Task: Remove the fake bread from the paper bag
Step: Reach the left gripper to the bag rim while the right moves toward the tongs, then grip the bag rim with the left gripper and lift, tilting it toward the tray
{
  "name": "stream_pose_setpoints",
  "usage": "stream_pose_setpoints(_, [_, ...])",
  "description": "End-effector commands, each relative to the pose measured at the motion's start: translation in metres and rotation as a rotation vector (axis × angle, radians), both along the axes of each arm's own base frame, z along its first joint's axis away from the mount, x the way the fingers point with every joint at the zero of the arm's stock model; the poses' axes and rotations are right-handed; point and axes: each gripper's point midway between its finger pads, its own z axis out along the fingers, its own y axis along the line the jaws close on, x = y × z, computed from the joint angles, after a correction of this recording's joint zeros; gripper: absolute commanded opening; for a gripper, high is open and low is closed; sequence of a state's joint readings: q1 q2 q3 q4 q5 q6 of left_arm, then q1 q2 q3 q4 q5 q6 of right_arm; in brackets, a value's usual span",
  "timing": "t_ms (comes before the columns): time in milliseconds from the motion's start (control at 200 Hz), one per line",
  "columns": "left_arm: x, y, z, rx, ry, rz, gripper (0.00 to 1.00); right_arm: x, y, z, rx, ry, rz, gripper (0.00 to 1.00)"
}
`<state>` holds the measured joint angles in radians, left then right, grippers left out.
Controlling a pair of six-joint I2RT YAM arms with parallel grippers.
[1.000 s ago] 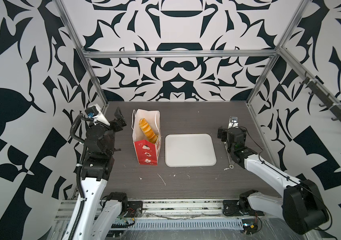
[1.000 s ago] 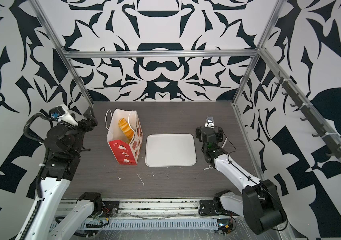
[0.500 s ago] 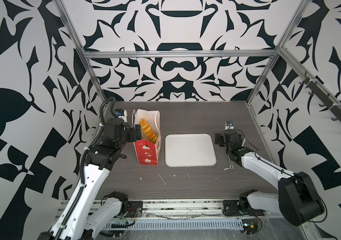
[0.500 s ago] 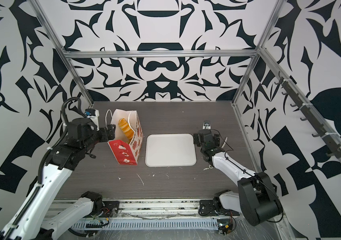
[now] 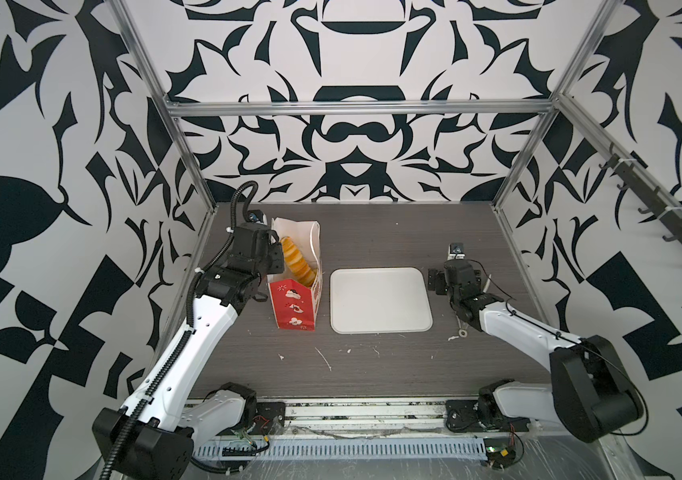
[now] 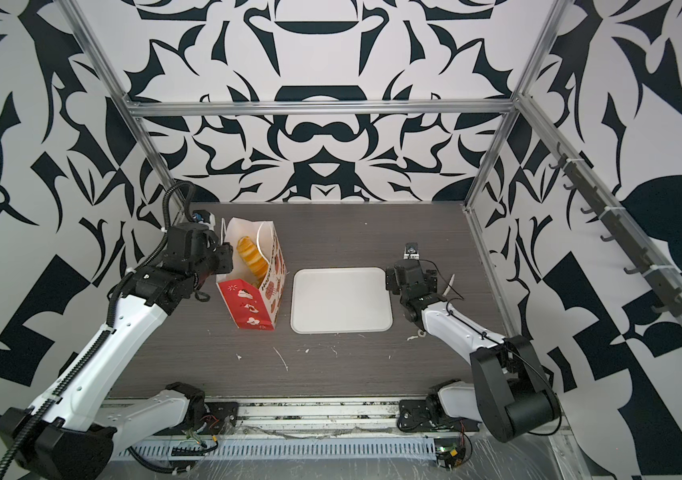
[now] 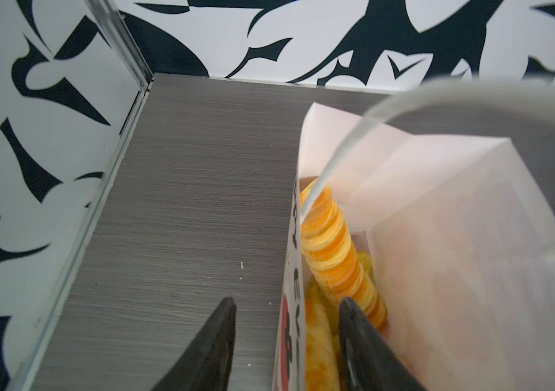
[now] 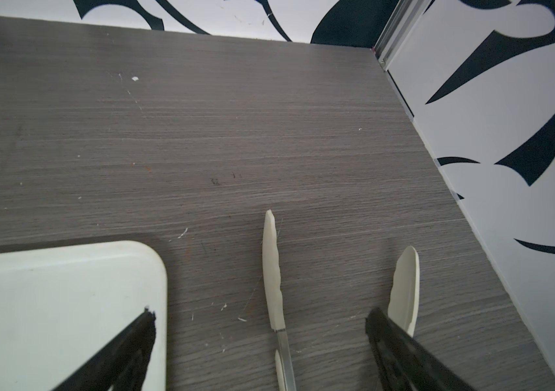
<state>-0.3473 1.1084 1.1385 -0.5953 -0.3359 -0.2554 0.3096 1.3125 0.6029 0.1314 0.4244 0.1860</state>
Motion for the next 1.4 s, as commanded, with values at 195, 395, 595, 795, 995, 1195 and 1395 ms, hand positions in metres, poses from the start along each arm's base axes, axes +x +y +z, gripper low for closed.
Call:
stream_pose_setpoints(195, [0.004,-0.003,0.01,-0.021,-0.017,0.009,0.26,0.012,0.007,0.018,0.037,-0.053,0.005,1.0])
stream_pose_setpoints(395, [0.006,-0.003,0.009,-0.025,-0.014,0.012,0.16,0.012,0.007,0.016,0.041,-0.049,0.006,1.0])
stream_pose_setpoints(595, [0.012,-0.006,0.021,-0.018,-0.036,-0.001,0.0,0.012,0.007,0.017,0.041,-0.05,0.006,1.0])
stream_pose_setpoints(795, [0.038,-0.011,0.036,0.054,-0.067,-0.039,0.0,0.01,0.007,0.017,0.042,-0.051,0.008,1.0])
stream_pose_setpoints(995, [0.086,0.002,0.041,0.07,-0.043,-0.072,0.0,0.009,0.007,0.017,0.045,-0.054,0.01,1.0])
stream_pose_setpoints(1195, [0.136,0.023,0.051,0.079,-0.055,-0.092,0.0,0.007,0.006,0.019,0.047,-0.062,0.012,1.0])
stream_pose_setpoints(1395, [0.182,0.044,0.064,0.104,-0.083,-0.148,0.0,0.004,0.002,0.02,0.028,-0.067,0.003,1.0])
